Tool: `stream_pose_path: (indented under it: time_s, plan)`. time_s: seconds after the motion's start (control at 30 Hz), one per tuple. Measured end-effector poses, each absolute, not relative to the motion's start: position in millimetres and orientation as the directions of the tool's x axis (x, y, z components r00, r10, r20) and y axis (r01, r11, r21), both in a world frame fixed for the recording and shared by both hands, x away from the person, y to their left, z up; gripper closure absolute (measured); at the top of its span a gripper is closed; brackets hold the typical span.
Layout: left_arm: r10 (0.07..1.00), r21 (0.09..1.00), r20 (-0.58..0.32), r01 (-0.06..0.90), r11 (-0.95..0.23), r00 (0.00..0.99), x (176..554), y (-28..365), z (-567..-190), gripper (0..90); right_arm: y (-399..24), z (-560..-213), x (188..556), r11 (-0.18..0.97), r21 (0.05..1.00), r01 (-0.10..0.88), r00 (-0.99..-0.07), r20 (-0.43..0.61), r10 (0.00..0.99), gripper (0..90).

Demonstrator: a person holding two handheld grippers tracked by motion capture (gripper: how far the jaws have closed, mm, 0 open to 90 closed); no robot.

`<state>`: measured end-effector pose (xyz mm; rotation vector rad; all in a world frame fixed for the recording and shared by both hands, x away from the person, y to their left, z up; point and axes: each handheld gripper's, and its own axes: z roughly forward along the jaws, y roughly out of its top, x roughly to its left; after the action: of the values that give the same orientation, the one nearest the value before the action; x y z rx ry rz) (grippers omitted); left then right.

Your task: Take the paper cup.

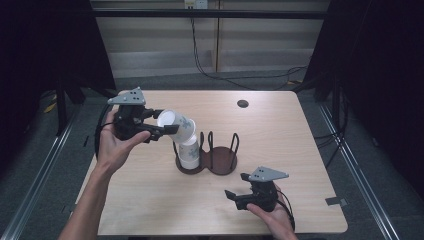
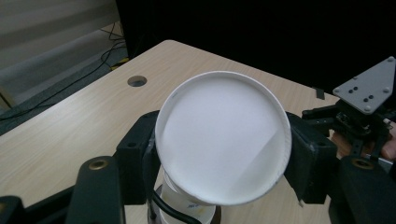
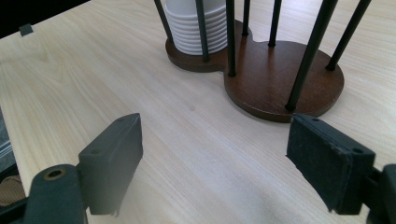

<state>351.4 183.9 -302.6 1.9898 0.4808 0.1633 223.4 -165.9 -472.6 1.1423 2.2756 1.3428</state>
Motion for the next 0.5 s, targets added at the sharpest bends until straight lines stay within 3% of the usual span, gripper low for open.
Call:
stream_pose_path:
  time_s: [0.5]
  plan:
    - [0.384,0.887,-0.097,0.254,-0.385,0.918,334,198,-317,36.6,-165,-471,223,0.257,0.834,0.488,-0.667,0.166,0.727,16.0]
